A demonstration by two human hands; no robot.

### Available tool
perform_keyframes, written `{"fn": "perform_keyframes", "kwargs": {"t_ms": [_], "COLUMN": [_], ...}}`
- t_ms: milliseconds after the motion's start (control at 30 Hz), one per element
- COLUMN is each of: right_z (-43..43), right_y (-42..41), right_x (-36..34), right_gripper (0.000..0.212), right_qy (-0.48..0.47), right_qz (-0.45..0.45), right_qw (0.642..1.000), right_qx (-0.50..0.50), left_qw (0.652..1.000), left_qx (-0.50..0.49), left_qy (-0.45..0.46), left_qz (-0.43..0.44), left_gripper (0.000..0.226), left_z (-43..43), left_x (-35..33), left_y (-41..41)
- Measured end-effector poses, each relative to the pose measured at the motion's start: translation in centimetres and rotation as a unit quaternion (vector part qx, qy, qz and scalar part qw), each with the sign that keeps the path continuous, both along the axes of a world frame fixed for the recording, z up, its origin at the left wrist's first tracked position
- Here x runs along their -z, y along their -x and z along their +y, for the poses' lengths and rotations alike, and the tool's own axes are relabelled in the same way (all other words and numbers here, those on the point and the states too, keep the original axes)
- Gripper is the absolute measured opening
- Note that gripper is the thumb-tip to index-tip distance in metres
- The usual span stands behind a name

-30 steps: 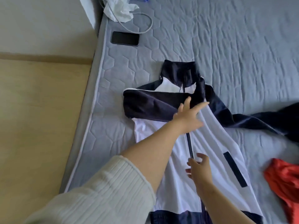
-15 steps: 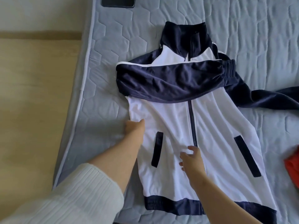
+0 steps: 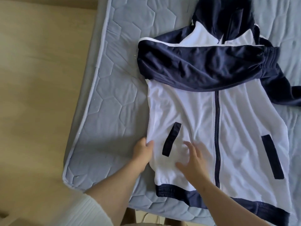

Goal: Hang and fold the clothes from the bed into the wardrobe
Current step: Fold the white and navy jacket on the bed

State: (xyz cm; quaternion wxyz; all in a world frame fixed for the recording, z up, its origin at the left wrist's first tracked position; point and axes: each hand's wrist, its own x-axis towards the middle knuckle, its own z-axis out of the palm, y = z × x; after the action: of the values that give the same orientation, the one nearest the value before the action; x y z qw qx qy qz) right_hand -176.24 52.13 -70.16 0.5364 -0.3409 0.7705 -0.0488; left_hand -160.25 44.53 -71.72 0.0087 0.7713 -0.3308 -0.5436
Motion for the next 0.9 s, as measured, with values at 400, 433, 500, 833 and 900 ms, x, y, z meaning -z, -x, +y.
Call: {"fn": "perform_keyframes", "kwargs": {"t_ms": [400, 433, 500, 833, 900], "right_z": [1.1, 1.1, 1.3, 2.9, 1.2], "right_y": [-2.7, -3.4, -5.3, -13.7, -12.7], "right_x": [0.3, 0.1, -0.3, -0.8, -0.8], "right_gripper": [0.062, 0.062, 0.062, 0.055, 0.052], "right_qy": [-0.013, -0.014, -0.027, -0.087, -0.08], "right_qz": [0.03, 0.027, 0.006, -0.117, -0.097], "right_qw": [0.995, 0.994, 0.992, 0.987, 0.992], "right_qx": [-0.09, -0.104, -0.121, -0.066, 0.029], "left_qw": [0.993, 0.992, 0.989, 0.975, 0.975], "left_qx": [0.101, 0.115, 0.144, 0.195, 0.194], "left_qy": [0.01, 0.018, 0.023, -0.083, -0.094], "left_qz": [0.06, 0.049, 0.023, -0.071, -0.049], "left_gripper": [0.028, 0.029, 0.026, 0.064, 0.052], "left_z": [3.0, 2.8, 2.6, 2.8, 1.9], "left_x": [0.4, 0.1, -0.5, -1.8, -1.7], "left_y": [-3.5, -4.6, -7.1, -17.9, -17.3]}}
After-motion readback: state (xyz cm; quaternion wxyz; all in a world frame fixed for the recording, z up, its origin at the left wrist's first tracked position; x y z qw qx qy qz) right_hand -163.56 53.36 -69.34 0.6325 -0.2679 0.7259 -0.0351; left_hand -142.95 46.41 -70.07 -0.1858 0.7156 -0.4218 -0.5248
